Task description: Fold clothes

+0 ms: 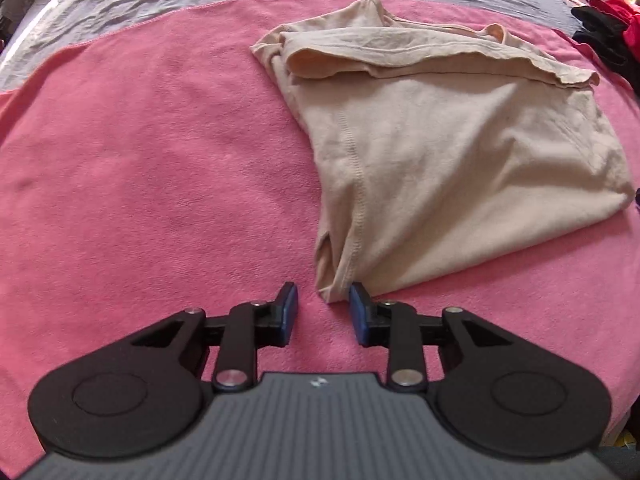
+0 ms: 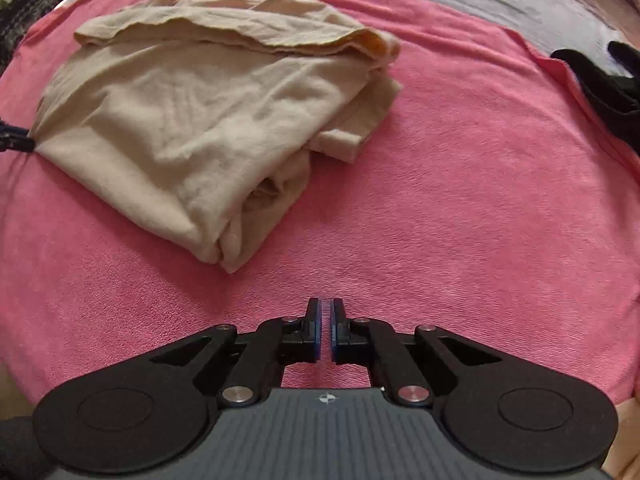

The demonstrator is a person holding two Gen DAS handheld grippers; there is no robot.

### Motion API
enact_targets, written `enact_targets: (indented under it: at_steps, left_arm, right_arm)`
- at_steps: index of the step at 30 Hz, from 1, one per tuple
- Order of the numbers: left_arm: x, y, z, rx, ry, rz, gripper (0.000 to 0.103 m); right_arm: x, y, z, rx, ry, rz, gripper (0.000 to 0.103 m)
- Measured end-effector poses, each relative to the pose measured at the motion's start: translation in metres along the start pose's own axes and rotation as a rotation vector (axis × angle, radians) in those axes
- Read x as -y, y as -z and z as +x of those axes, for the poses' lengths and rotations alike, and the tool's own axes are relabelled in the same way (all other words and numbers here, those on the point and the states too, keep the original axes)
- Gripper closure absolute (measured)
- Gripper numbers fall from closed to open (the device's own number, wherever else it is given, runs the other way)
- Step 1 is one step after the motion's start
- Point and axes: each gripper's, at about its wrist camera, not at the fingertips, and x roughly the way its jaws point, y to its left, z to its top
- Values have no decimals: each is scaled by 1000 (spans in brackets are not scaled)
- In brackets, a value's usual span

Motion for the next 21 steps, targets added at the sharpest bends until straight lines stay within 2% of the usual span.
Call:
enact_targets:
  at_steps: [1, 2, 5, 7, 8, 9, 11, 12, 14, 16, 17, 19, 21]
  left_arm:
    - [2, -1, -11, 25, -8, 9, 78]
    - [9, -5, -22, 64, 15, 40, 78]
    - [37, -23, -39, 166, 142, 176, 73]
    - [64, -35, -24, 182, 208, 291, 70]
    - [72, -36, -11, 173, 203, 338, 66]
    - [76, -34, 4, 154, 179, 367, 66]
    - [67, -18, 21, 144, 164, 379, 68]
    - [59, -7, 27, 144, 162, 377, 67]
    - [50, 3, 25, 113, 147, 387, 66]
    - [44, 6, 16, 83, 126, 397, 67]
    - [44, 0, 10, 108, 116, 395, 67]
    - [48, -20, -3, 201, 112, 388, 67]
    - [63, -45, -3, 266, 149, 393, 67]
  right_arm:
    - [-5, -3, -11, 36, -12, -32, 95]
    - [-12, -9, -19, 67, -25, -69, 92]
    - [-50, -34, -23, 144, -107, -206, 87]
    - [-80, -52, -5, 160, -116, -308, 82]
    - [-91, -56, 6, 160, -101, -347, 82]
    - [-101, -61, 17, 159, -86, -385, 82]
    - [-91, -55, 38, 103, -77, -352, 82]
    - [-80, -50, 38, 113, -102, -310, 82]
    - [-64, -46, 29, 59, -106, -247, 82]
    - [-60, -51, 12, 66, -78, -225, 82]
    - [-58, -54, 2, 73, -63, -217, 81]
    - [-66, -76, 10, 110, -104, -190, 76]
    - [-75, -100, 21, 149, -153, -161, 73]
